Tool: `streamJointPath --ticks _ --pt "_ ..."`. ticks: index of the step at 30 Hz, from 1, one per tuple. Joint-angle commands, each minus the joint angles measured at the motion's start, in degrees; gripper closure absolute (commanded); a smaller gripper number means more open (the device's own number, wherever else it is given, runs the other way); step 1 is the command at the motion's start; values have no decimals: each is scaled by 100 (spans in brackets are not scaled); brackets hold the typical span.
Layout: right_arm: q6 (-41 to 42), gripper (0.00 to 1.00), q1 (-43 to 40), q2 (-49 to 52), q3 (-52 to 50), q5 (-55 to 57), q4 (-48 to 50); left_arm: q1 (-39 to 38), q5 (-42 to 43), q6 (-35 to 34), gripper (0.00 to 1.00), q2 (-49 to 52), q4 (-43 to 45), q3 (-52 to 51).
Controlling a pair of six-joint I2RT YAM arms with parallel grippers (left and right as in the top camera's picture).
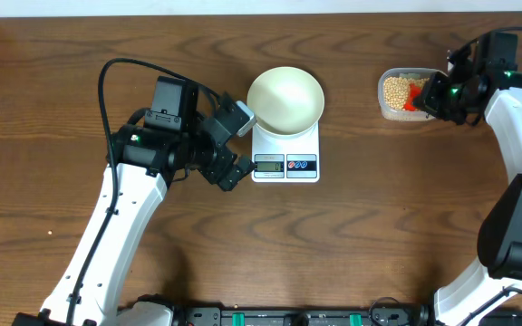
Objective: Scoop item into bowl and weigh 50g on scale
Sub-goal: 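Dip the red scoop into the soybeans and scoop with the right gripper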
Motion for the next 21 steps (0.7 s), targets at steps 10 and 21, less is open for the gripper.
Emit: streamJointPath --ticks 10,21 --pt "-1005 99 -393 116 31 -761 273 -11 -11 -50 5 -50 -17 114" --pt "-1051 99 -695 420 31 -1200 317 -11 -13 -48 6 -50 -17 111"
